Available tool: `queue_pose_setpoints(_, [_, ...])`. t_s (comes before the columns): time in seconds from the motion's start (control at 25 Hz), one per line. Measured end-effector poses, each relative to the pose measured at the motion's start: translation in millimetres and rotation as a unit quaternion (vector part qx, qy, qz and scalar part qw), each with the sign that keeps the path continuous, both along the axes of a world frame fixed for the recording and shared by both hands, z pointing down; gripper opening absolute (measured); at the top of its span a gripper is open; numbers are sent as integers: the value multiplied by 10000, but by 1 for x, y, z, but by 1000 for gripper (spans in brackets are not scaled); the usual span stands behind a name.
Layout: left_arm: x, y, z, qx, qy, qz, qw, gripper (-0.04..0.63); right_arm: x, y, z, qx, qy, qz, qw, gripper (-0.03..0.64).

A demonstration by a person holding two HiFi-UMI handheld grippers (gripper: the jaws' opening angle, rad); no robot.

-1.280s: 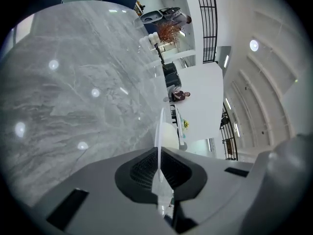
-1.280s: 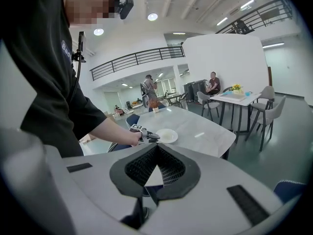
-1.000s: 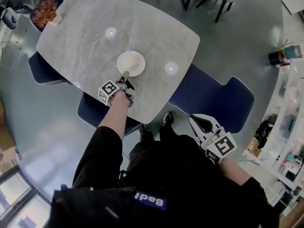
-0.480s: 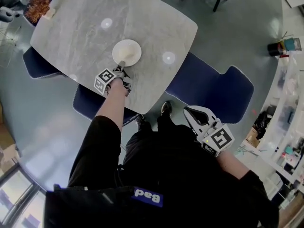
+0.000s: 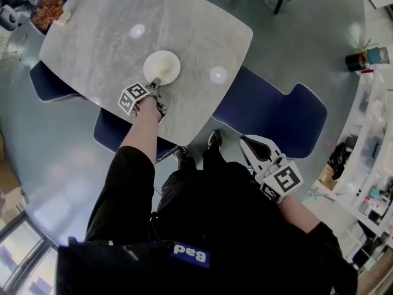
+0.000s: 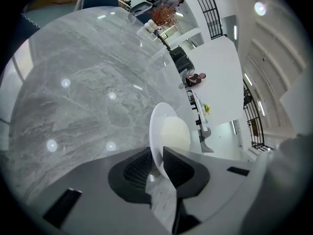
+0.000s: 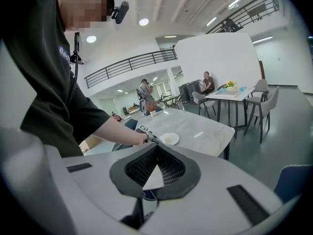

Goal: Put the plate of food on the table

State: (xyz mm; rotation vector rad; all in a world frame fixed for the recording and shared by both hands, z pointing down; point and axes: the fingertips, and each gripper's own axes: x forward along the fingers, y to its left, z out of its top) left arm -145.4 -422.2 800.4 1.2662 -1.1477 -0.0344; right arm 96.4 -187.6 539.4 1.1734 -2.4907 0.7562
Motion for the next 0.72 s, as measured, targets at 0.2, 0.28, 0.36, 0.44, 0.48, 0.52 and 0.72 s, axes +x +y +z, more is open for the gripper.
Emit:
queue_pose_setpoints(0.2, [1,5,2,-470,351,-46,9983,60,2,4,0,66,93,-75,9999,9])
queue_pose_setpoints(0.28, [0,8,4,-648,447,-65,9969,60,0,5,0,79,118,-106,9998,9])
queue_pose_setpoints(0.36, [-2,10,5,-757,386,-11,9964,60,-1,5,-1,69,95,-70,9999,9])
queue_pose_setpoints(0.44, [-3,11,4,-821,265,95,9962,71,0,4,-2,91,79,-32,9999,9])
queue_pose_setpoints(0.48, [-3,10,3,-840,201,168,9961,80,0,4,-3,117,72,-22,9999,9])
queue_pose_setpoints(0.52, [-2,10,2,-857,137,250,9959,92,0,4,-4,138,59,-23,9999,9])
queue_pose_setpoints(0.72, [-7,13,0,-936,-73,421,9947,107,-5,5,-4,112,18,-48,9999,9])
